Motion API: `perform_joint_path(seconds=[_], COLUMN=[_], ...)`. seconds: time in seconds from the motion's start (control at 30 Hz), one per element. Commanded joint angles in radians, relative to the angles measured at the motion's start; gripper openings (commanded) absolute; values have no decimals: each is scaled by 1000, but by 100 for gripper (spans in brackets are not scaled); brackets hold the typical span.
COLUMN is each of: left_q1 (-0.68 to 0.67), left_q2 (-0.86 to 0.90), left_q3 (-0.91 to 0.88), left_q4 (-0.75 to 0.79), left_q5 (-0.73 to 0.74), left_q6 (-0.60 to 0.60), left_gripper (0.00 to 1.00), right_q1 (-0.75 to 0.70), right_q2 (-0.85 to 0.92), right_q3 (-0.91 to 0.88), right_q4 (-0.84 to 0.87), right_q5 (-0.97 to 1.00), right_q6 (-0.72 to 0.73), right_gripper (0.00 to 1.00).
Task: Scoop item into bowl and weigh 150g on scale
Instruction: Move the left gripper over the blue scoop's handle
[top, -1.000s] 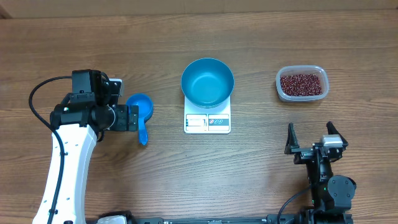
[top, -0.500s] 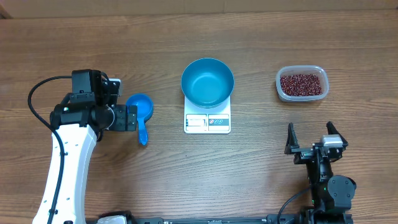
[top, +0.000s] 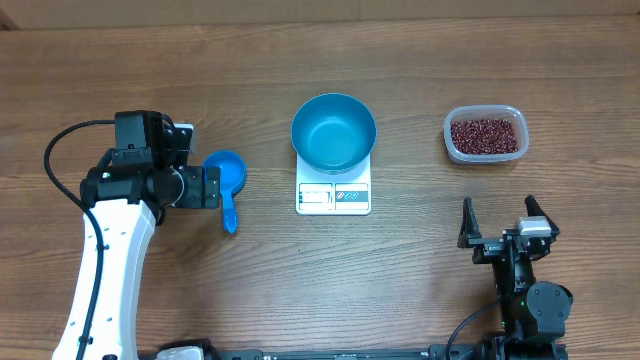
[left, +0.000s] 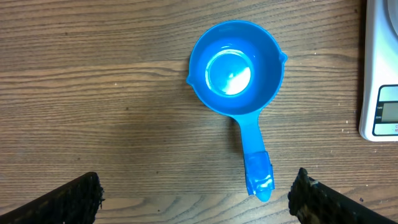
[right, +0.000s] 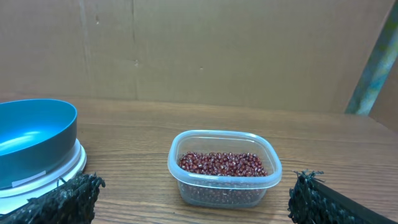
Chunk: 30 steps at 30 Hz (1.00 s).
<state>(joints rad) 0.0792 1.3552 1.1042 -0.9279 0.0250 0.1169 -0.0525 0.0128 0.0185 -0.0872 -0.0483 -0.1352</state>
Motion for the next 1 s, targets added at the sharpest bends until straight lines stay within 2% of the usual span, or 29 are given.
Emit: perform_joint_path(seconds=[0.0, 0.97], left_q1=[-1, -1], left_q2=[4, 4], left_q3=[25, 25], left_q4=[1, -9], left_q5=[1, 1], left_q6=[26, 13], left_gripper=[100, 99], right_q1=[-3, -3], right_q2=[-10, -10], right_q3=[-10, -10], right_q4=[6, 6], right_q5=[-6, -6], right_q6=[-4, -4], right_gripper=[100, 100])
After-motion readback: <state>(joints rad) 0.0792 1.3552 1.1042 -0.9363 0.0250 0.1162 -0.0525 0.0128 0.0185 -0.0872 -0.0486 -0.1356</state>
